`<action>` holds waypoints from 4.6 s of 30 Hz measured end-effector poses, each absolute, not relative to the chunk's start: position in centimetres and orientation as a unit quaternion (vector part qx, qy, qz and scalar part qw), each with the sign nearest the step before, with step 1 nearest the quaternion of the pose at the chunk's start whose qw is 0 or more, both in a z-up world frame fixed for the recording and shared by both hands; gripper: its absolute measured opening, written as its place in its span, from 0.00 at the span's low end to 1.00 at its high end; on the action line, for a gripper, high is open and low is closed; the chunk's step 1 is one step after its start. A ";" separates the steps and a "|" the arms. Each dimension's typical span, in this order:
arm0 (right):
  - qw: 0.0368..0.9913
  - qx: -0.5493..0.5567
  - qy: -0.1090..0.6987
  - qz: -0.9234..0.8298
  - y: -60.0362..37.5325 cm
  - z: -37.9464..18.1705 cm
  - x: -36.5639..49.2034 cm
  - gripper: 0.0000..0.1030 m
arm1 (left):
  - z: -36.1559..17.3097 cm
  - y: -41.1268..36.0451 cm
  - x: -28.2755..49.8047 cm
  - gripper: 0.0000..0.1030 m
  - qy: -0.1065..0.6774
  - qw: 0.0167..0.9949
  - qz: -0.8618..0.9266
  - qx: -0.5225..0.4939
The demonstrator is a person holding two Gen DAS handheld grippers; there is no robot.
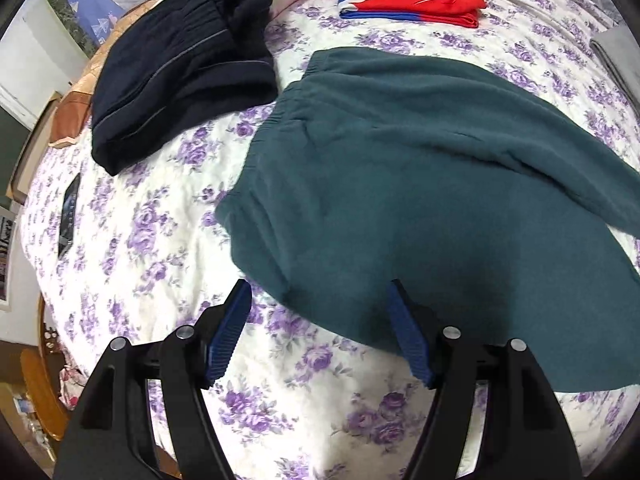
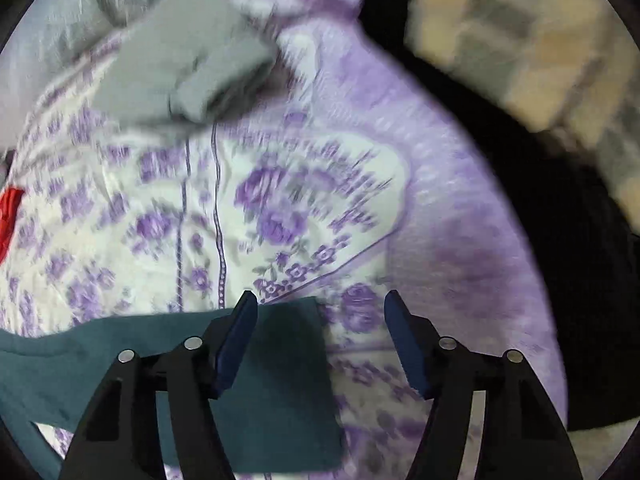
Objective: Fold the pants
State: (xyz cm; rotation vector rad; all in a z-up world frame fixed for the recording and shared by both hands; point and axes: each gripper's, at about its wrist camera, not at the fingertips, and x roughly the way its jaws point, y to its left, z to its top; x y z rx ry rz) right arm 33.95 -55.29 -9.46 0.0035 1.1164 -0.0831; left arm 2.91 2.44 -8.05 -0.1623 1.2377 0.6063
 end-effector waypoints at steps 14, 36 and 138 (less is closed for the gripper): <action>0.906 -0.057 0.397 -0.136 -52.5 -5.4 31.1 0.86 | -3.2 7.7 11.6 0.66 0.525 0.802 0.286 0.002; 0.875 0.066 0.470 -0.099 -49.7 -5.3 22.4 0.86 | -9.3 12.8 23.7 0.00 0.561 0.809 0.156 0.073; 0.855 -0.076 0.506 0.088 -43.7 -9.1 35.3 0.29 | -8.7 12.4 27.0 0.01 0.536 0.823 0.188 0.027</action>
